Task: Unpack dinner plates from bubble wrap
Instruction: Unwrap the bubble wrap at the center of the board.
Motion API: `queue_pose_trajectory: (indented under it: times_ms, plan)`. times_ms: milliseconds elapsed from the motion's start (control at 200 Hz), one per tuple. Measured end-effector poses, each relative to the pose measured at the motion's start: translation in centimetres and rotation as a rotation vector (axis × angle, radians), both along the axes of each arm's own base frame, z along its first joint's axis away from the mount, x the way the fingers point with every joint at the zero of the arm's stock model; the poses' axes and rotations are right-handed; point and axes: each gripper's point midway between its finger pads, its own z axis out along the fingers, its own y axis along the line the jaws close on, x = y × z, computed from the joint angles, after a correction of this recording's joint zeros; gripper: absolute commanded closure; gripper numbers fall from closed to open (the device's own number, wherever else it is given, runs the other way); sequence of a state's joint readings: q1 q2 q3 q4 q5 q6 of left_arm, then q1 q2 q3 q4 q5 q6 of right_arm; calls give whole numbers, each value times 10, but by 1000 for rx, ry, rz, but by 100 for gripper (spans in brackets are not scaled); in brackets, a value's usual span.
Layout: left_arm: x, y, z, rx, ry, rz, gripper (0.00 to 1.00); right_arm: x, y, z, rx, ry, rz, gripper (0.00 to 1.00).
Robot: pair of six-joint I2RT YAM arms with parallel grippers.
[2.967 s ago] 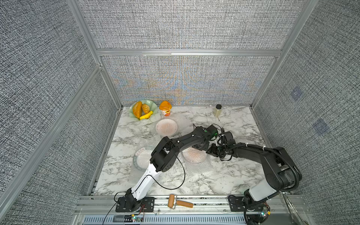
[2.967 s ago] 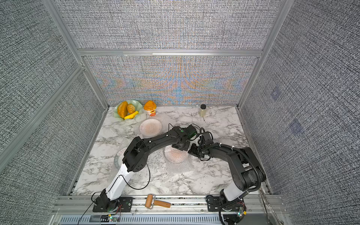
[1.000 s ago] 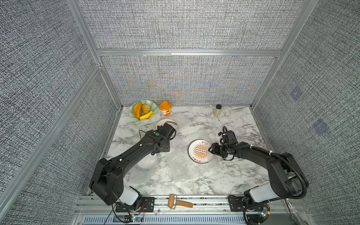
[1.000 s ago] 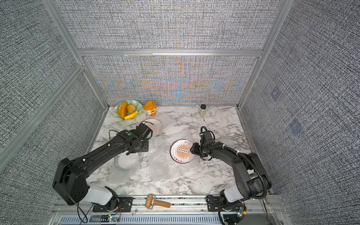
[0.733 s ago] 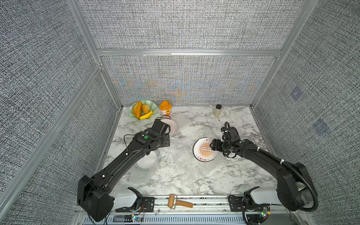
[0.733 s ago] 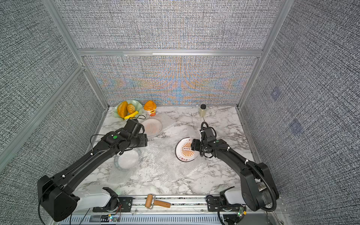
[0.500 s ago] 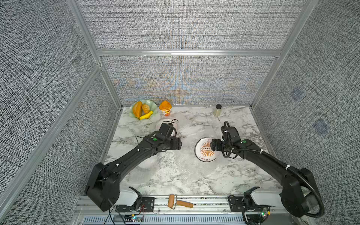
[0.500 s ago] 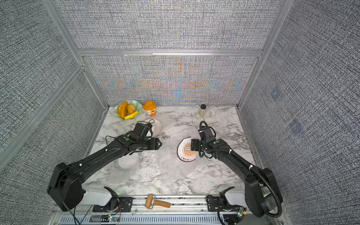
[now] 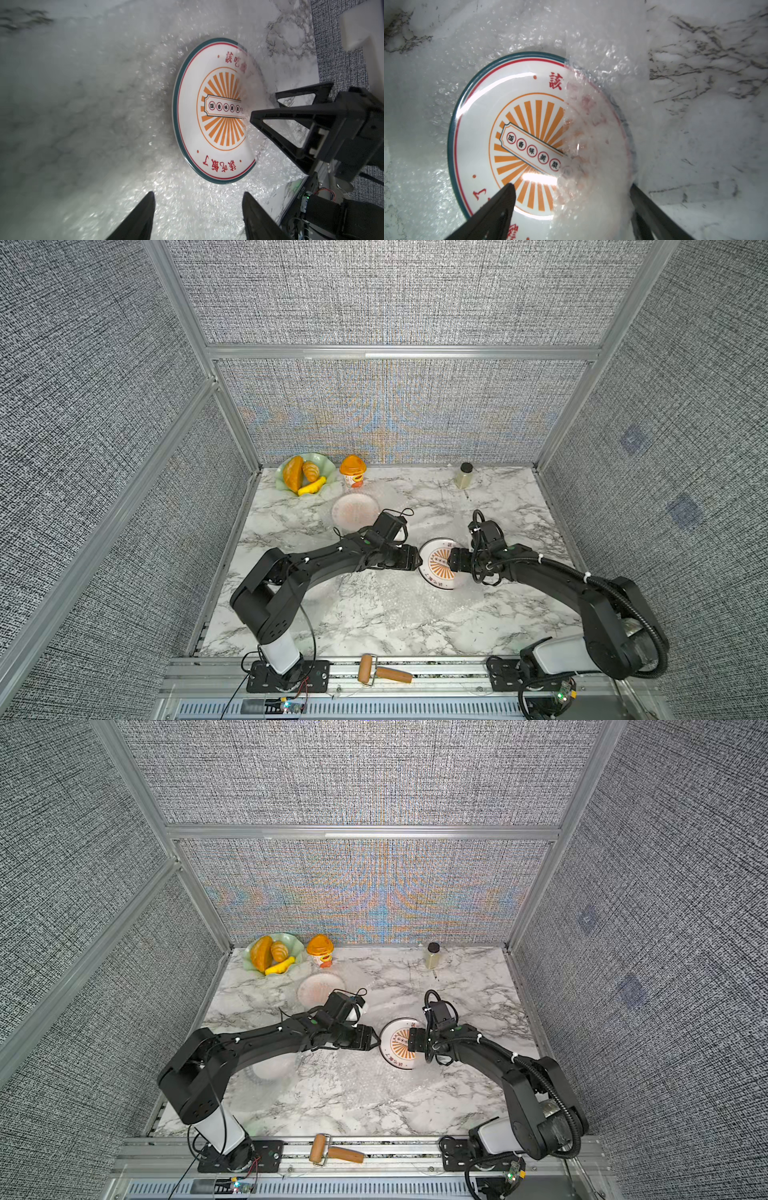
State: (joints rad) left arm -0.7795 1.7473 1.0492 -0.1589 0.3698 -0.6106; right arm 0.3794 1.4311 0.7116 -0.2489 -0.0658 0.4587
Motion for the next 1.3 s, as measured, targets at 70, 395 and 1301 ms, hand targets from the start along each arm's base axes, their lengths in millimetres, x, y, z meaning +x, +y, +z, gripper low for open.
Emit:
queue_pose_trajectory:
  times_ms: [70,395,1301]
  plan:
    - [2,-3,-15,20,33,11,33,1,-2,-2,17,0,-11,13]
    - [8,-6,-47,57,80,31,34,2,-10,5,76,-26,-33,2]
    - [2,3,-47,39,36,40,34,8,-64,126,169,-298,-199,4]
